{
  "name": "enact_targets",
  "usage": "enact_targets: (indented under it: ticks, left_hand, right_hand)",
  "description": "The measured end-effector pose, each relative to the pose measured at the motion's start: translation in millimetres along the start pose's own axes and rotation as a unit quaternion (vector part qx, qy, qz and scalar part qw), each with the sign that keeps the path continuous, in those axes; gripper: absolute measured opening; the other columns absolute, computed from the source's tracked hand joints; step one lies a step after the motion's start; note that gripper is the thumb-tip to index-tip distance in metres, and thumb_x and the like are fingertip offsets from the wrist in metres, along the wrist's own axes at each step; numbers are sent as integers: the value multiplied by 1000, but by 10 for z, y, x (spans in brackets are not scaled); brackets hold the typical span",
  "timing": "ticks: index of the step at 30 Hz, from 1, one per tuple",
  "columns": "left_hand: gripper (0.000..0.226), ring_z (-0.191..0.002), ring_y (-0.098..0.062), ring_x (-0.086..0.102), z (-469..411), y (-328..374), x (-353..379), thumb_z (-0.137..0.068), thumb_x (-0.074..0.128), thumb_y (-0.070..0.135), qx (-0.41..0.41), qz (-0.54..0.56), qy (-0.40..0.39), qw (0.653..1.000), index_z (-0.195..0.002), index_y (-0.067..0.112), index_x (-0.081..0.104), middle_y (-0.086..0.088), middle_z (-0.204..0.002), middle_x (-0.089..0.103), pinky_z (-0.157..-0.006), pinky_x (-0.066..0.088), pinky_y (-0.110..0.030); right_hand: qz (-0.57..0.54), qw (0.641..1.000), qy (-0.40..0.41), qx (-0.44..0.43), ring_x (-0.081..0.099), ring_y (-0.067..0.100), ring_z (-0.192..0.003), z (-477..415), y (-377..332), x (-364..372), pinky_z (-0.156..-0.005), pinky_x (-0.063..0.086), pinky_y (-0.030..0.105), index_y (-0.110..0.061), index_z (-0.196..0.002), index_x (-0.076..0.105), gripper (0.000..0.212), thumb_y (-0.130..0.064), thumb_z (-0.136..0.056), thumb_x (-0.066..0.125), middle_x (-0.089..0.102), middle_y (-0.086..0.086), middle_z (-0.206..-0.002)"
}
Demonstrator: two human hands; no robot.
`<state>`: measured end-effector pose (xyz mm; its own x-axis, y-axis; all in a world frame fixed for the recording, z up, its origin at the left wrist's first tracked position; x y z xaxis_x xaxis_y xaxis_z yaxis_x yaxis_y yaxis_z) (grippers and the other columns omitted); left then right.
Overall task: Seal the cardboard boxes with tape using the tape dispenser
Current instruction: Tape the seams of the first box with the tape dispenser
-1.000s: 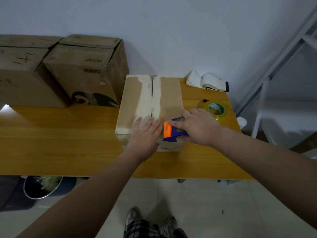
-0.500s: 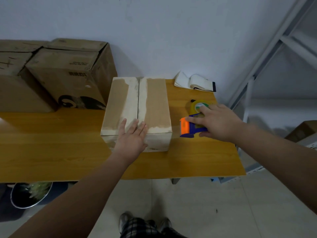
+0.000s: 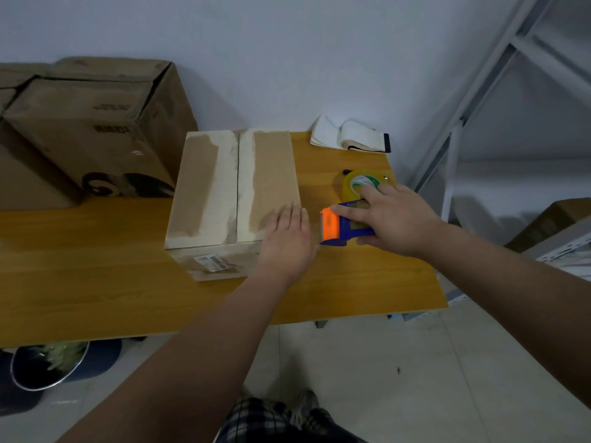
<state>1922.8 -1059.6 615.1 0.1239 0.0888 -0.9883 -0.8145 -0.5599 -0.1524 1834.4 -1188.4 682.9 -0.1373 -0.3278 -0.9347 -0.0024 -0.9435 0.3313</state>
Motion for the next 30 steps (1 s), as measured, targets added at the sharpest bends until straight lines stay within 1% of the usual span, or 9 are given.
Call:
enact_targets:
  ticks: [2,4,7,11,14,18,20,25,30]
  left_hand:
    - [62,-144,-26,7,-4,-38,23,-100,29,35,8,-16,1,1000,-148,4,4,-15,-157,8,-116,5,-43]
    - [61,-145,-25,8,76,-144,60,-100,31,30,9,-15,8,1000,-148,3,3,-14,-157,9,-117,4,-42]
    - [56,-144,-23,10,272,-289,108,-102,30,27,24,-16,35,999,-148,4,8,-13,-156,14,-116,1,-39]
    - [52,-145,-20,9,403,-353,145,-104,25,28,35,0,47,998,-149,5,9,-11,-156,12,-113,-7,-31]
    - [53,-144,-20,11,395,-392,149,-104,26,30,41,19,46,998,-148,5,12,-12,-156,15,-111,-9,-29]
    - [52,-144,-21,15,379,-393,119,-104,27,31,40,41,46,997,-147,4,19,-12,-154,20,-112,-9,-28]
    - [51,-143,-21,17,375,-384,96,-104,28,31,36,44,50,997,-146,4,21,-13,-153,22,-112,-7,-28]
    - [53,-144,-18,14,363,-416,89,-103,26,35,47,31,50,997,-148,7,18,-10,-155,19,-112,-7,-27]
    - [54,-144,-17,13,345,-430,114,-103,24,36,51,30,42,997,-148,7,18,-9,-155,18,-114,-2,-28]
  right_hand:
    - [-9,1000,2,-1,44,28,-117,15,1,13,-93,38,38,-44,-147,6,76,-59,-87,49,38,8,-134]
    - [-35,999,9,0,45,27,-113,21,-31,-3,-91,38,37,-44,-147,6,75,-60,-87,47,41,8,-128]
    - [-66,998,19,-7,47,26,-107,-2,-184,-7,-87,37,37,-45,-147,6,73,-61,-87,44,43,7,-122]
    - [-77,997,-6,-9,46,25,-109,-33,-366,88,-87,37,35,-45,-147,0,74,-62,-89,43,41,7,-126]
    - [-108,994,-8,-5,46,24,-106,86,-281,116,-84,38,34,-45,-147,1,77,-64,-86,44,41,7,-126]
    - [-76,997,-21,-3,46,23,-107,354,-40,173,-84,38,33,-44,-148,2,77,-61,-86,45,42,6,-126]
    - [-57,998,-36,-2,47,24,-106,337,-75,145,-85,39,35,-43,-148,3,74,-58,-88,45,41,6,-126]
    - [-18,995,-96,0,48,30,-109,36,-375,2,-86,39,39,-39,-147,17,64,-49,-92,49,42,9,-128]
    - [9,983,-183,25,50,32,-107,-323,-689,-23,-74,34,38,-34,-138,39,48,-33,-93,53,46,9,-122]
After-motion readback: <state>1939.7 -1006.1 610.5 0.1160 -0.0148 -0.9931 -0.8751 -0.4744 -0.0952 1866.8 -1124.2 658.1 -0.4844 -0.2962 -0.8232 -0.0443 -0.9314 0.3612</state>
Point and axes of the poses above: each hand's wrist, its own z-axis away from the middle knuckle, its own x-axis out of the palm, y = z × x, the point moved 5 cm from there along -z, towards the middle knuckle
